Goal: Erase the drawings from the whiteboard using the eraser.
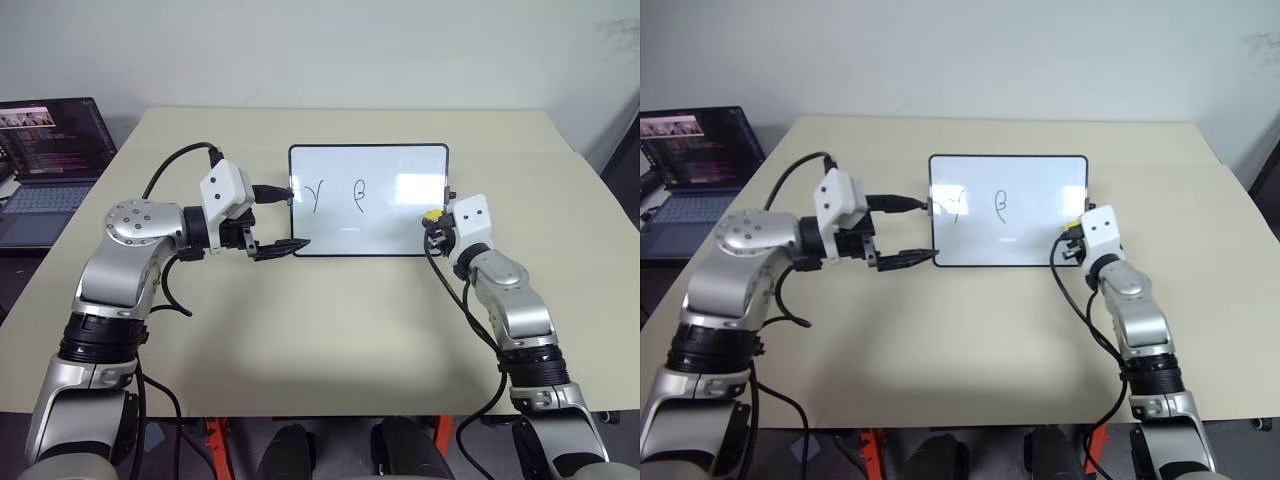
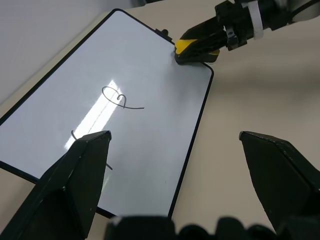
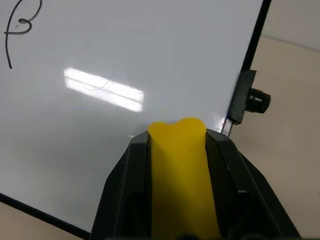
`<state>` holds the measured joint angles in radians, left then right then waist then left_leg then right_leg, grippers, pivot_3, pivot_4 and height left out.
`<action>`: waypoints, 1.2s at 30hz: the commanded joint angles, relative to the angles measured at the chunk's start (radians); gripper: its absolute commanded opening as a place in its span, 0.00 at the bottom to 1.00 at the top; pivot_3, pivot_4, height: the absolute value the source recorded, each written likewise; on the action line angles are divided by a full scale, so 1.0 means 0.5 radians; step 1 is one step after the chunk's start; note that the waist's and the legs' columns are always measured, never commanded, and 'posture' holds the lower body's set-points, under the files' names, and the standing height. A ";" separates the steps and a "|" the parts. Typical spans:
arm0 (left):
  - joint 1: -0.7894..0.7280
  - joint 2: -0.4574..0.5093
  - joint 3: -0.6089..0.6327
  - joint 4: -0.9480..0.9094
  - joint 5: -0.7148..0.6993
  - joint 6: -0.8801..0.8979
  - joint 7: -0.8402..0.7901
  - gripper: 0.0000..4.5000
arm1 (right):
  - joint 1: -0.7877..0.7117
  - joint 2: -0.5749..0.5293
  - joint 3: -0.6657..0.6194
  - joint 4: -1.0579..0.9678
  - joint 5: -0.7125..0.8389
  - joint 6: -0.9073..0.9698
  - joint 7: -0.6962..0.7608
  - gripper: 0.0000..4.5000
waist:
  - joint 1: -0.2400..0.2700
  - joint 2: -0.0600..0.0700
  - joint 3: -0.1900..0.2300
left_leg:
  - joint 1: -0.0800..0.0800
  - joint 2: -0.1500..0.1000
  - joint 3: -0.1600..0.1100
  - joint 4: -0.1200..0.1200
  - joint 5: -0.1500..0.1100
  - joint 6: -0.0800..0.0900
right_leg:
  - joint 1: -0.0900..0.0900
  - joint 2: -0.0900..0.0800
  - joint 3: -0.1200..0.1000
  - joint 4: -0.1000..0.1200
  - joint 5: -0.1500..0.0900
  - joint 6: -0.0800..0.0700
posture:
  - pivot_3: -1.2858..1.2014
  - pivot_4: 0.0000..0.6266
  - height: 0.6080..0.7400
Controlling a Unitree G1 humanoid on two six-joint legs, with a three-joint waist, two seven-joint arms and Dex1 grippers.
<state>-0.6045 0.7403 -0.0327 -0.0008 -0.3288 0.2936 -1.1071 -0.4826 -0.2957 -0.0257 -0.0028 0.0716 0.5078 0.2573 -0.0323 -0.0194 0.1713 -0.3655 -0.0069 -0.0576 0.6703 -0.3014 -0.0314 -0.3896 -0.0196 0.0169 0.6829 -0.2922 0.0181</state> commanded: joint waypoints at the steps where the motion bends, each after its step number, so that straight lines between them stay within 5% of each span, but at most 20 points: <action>1: 0.017 0.005 0.052 -0.102 -0.027 0.004 0.022 1.00 | -0.059 0.034 -0.044 -0.380 0.104 0.274 -0.019 0.26 | -0.003 0.000 0.000 | 0.000 0.000 0.001 -0.005 0.000 0.000 | -0.001 0.000 0.000 -0.003 0.000 0.000 | 0.52 0.24 1.00; 7: 0.023 0.007 0.055 -0.109 -0.031 0.015 0.029 1.00 | -0.078 0.107 0.056 -0.686 0.108 0.485 -0.073 0.26 | -0.001 0.000 -0.001 | -0.037 0.001 0.001 -0.010 0.003 -0.005 | -0.041 0.000 0.000 -0.003 -0.001 -0.001 | 0.52 0.24 1.00; 36: 0.229 0.047 0.224 -0.169 0.009 0.003 0.229 1.00 | -0.332 0.224 0.156 -0.225 0.049 0.169 -0.069 0.26 | -0.013 0.000 -0.001 | -0.035 0.000 0.004 -0.010 0.001 -0.002 | -0.041 -0.002 0.001 -0.003 -0.001 -0.001 | 0.52 0.24 1.00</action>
<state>-0.4981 0.7465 0.0352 -0.0396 -0.3274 0.3004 -1.0146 -0.6157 -0.1931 0.0441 -0.1195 0.1000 0.6366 0.2176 -0.0388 -0.0195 0.1709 -0.3832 -0.0067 -0.0555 0.6654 -0.3009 -0.0323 -0.4102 -0.0205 0.0172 0.6815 -0.2925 0.0177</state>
